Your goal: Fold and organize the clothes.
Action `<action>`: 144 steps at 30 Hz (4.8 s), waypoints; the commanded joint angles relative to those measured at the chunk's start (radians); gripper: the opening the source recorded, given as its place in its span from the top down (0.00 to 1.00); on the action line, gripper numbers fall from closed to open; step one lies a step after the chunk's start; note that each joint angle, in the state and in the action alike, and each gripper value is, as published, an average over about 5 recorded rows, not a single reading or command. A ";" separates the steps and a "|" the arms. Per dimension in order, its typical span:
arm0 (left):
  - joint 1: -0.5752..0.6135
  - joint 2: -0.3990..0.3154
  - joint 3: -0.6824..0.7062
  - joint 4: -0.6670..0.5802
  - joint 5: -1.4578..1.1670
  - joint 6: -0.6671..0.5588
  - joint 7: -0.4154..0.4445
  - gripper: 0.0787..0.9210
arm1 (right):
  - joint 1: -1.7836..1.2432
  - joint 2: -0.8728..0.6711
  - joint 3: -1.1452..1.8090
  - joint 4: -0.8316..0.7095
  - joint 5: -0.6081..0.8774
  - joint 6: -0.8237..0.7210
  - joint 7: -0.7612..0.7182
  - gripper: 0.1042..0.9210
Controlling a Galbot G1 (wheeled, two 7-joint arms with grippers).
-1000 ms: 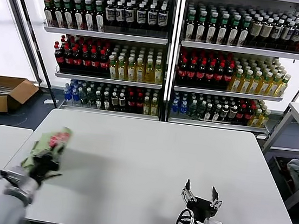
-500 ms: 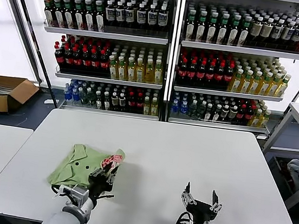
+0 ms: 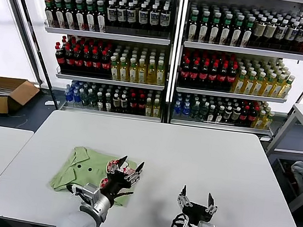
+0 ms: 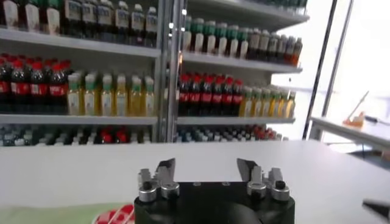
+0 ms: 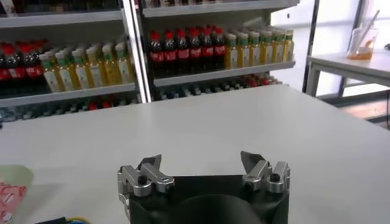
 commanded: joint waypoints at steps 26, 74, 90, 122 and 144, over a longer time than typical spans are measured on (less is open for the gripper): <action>0.091 0.040 -0.313 -0.057 0.099 0.111 -0.184 0.12 | 0.453 -0.067 -0.301 -0.321 0.587 -0.150 0.022 0.12; 0.101 -0.007 -0.294 -0.104 0.045 0.083 -0.233 0.12 | 0.368 -0.574 0.009 -0.172 0.348 -0.150 -0.084 1.00; 0.129 -0.024 -0.262 -0.106 0.056 0.086 -0.225 0.12 | 0.267 -0.371 0.086 -0.045 0.063 -0.136 -0.132 0.81; 0.165 -0.047 -0.243 -0.084 0.068 0.081 -0.208 0.12 | 0.130 -0.063 -0.041 -0.188 0.110 -0.082 0.070 0.12; 0.175 -0.056 -0.244 -0.090 0.071 0.088 -0.202 0.12 | 0.197 -0.128 -0.129 -0.026 -0.041 -0.027 -0.072 0.12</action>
